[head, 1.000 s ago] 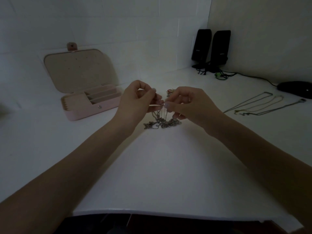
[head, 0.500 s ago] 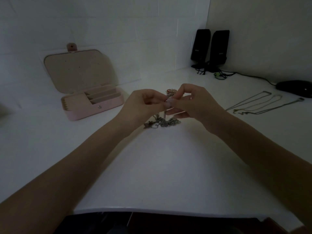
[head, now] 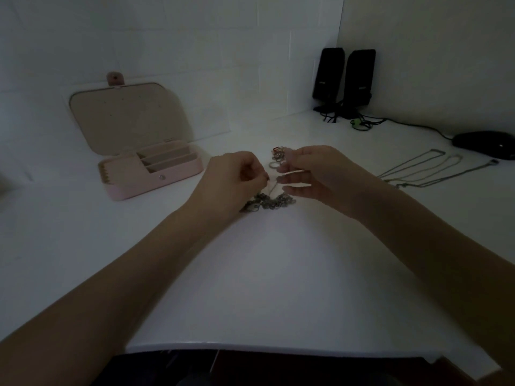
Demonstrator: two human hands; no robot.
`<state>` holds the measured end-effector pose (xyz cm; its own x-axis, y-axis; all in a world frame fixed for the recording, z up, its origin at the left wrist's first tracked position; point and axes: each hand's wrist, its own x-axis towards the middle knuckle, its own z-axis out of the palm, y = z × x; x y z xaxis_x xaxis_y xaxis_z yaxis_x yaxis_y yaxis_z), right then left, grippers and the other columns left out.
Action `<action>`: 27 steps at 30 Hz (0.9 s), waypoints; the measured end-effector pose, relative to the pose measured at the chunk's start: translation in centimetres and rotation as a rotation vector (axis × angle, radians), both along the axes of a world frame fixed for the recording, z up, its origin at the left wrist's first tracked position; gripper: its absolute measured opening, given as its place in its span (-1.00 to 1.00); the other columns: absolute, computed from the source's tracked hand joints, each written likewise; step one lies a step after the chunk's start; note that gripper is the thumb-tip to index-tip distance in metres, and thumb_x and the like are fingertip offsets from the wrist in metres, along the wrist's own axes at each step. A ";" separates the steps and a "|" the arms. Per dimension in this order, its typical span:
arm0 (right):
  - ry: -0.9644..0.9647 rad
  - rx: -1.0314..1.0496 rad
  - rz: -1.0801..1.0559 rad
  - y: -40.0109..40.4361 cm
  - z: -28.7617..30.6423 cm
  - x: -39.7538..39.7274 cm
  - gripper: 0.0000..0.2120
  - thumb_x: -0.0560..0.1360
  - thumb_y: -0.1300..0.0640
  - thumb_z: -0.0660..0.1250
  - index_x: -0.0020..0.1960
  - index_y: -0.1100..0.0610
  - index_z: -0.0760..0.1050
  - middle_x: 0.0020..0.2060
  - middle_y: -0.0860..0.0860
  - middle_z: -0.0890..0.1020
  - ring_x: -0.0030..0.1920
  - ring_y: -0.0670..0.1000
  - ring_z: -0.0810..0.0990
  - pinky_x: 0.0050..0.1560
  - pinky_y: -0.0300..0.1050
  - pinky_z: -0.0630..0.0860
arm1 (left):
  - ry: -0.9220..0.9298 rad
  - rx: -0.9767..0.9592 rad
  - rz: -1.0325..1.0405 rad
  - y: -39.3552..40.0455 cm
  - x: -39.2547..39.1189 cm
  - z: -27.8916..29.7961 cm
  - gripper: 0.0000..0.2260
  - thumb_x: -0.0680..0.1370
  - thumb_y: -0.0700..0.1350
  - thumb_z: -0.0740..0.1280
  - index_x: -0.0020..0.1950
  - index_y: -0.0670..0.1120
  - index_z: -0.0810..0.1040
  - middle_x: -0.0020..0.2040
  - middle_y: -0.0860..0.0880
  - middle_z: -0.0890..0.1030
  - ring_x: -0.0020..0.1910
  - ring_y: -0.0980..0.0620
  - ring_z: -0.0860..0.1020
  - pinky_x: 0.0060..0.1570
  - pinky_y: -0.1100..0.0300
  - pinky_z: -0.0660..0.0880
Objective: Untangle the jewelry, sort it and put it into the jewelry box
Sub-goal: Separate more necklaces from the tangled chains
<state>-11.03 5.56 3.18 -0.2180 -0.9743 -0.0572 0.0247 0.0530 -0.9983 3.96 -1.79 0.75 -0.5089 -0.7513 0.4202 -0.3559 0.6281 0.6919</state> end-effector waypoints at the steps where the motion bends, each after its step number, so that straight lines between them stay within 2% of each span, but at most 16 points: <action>1: -0.056 -0.020 -0.002 0.0 0.1 -0.1 -0.83 0.61 0.16 0.21 -0.11 0.22 0.47 -0.22 0.07 0.60 -0.28 -0.05 0.64 -0.24 -0.21 0.59 | 0.010 0.015 -0.001 0.0 0.1 0.0 -0.94 0.46 -0.21 0.36 -0.22 -0.14 0.58 -0.25 -0.06 0.66 -0.20 -0.06 0.63 -0.06 -0.02 0.57; 3: -0.104 -0.078 -0.016 0.0 0.4 -0.2 -0.82 0.61 0.16 0.19 -0.09 0.24 0.46 -0.23 0.08 0.61 -0.27 -0.06 0.66 -0.20 -0.22 0.60 | 0.123 0.168 -0.020 0.1 0.2 0.2 -0.91 0.47 -0.21 0.33 -0.24 -0.13 0.56 -0.27 -0.09 0.67 -0.21 -0.12 0.65 -0.02 -0.08 0.58; 4: -0.063 -0.108 -0.033 0.0 0.4 -0.3 -0.84 0.60 0.16 0.21 -0.08 0.24 0.46 -0.22 0.09 0.61 -0.26 -0.07 0.66 -0.18 -0.22 0.61 | 0.186 0.252 -0.028 0.0 0.1 0.4 -0.89 0.49 -0.23 0.32 -0.24 -0.14 0.55 -0.29 -0.10 0.67 -0.23 -0.14 0.64 -0.01 -0.09 0.59; 6: 0.151 -0.141 -0.054 0.1 0.2 -0.5 -0.89 0.56 0.16 0.29 -0.03 0.22 0.49 -0.17 0.10 0.63 -0.22 -0.06 0.65 -0.13 -0.19 0.63 | 0.258 0.349 -0.052 0.2 -0.1 0.8 -0.86 0.54 -0.26 0.29 -0.22 -0.17 0.53 -0.33 -0.11 0.65 -0.32 -0.07 0.62 -0.04 -0.05 0.60; 9: 0.380 -0.099 0.006 0.1 -0.4 -0.2 -0.80 0.45 0.12 0.43 0.02 0.20 0.58 -0.12 0.08 0.69 -0.14 -0.02 0.68 -0.07 -0.16 0.62 | 0.292 0.368 -0.076 0.5 -0.2 1.1 -0.86 0.55 -0.27 0.28 -0.21 -0.19 0.53 -0.37 -0.09 0.63 -0.39 0.03 0.59 -0.13 0.04 0.60; 13: 0.403 -0.119 -0.018 -0.2 -0.9 0.2 -0.90 0.41 0.17 0.47 -0.13 0.19 0.62 -0.28 0.04 0.71 -0.24 -0.07 0.67 -0.09 -0.16 0.61 | 0.314 0.397 -0.111 0.8 -0.3 1.2 -0.87 0.55 -0.26 0.30 -0.19 -0.25 0.51 -0.34 -0.18 0.61 -0.41 0.03 0.59 -0.20 0.10 0.60; 16: 0.402 -0.127 -0.015 -0.2 -1.0 0.2 -0.91 0.42 0.19 0.46 -0.15 0.21 0.60 -0.34 0.01 0.69 -0.27 -0.07 0.66 -0.15 -0.20 0.60 | 0.307 0.383 -0.120 0.9 -0.4 1.1 -0.87 0.54 -0.26 0.32 -0.19 -0.27 0.52 -0.34 -0.20 0.62 -0.42 0.01 0.60 -0.26 0.16 0.61; 19: 0.400 -0.128 0.007 -0.1 -0.9 0.3 -0.92 0.45 0.19 0.43 -0.17 0.17 0.54 -0.27 0.07 0.68 -0.29 -0.06 0.65 -0.20 -0.21 0.59 | 0.317 0.386 -0.117 0.8 -0.3 1.2 -0.85 0.54 -0.27 0.32 -0.24 -0.24 0.52 -0.37 -0.16 0.63 -0.44 0.01 0.60 -0.26 0.13 0.62; 23: 0.406 -0.135 -0.005 -0.1 -0.6 0.1 -0.97 0.50 0.26 0.34 -0.10 0.24 0.52 -0.24 0.11 0.67 -0.29 -0.03 0.64 -0.11 -0.10 0.61 | 0.320 0.410 -0.105 1.0 -0.4 1.3 -0.85 0.54 -0.27 0.32 -0.24 -0.26 0.53 -0.31 -0.21 0.64 -0.42 -0.01 0.62 -0.23 0.06 0.61; 27: 0.389 -0.147 -0.044 -0.3 -0.4 -0.2 -0.95 0.52 0.25 0.32 -0.10 0.23 0.53 -0.23 0.10 0.67 -0.28 -0.02 0.64 -0.17 -0.16 0.60 | 0.310 0.442 -0.106 0.9 -0.4 1.3 -0.84 0.54 -0.24 0.32 -0.21 -0.28 0.55 -0.37 -0.12 0.65 -0.40 -0.01 0.64 -0.27 0.11 0.62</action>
<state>-11.19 5.29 2.79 -0.2377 -0.9552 0.1765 -0.3566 -0.0832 -0.9305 3.61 -0.86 2.04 -0.4940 -0.8416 0.2184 -0.0444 0.2752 0.9604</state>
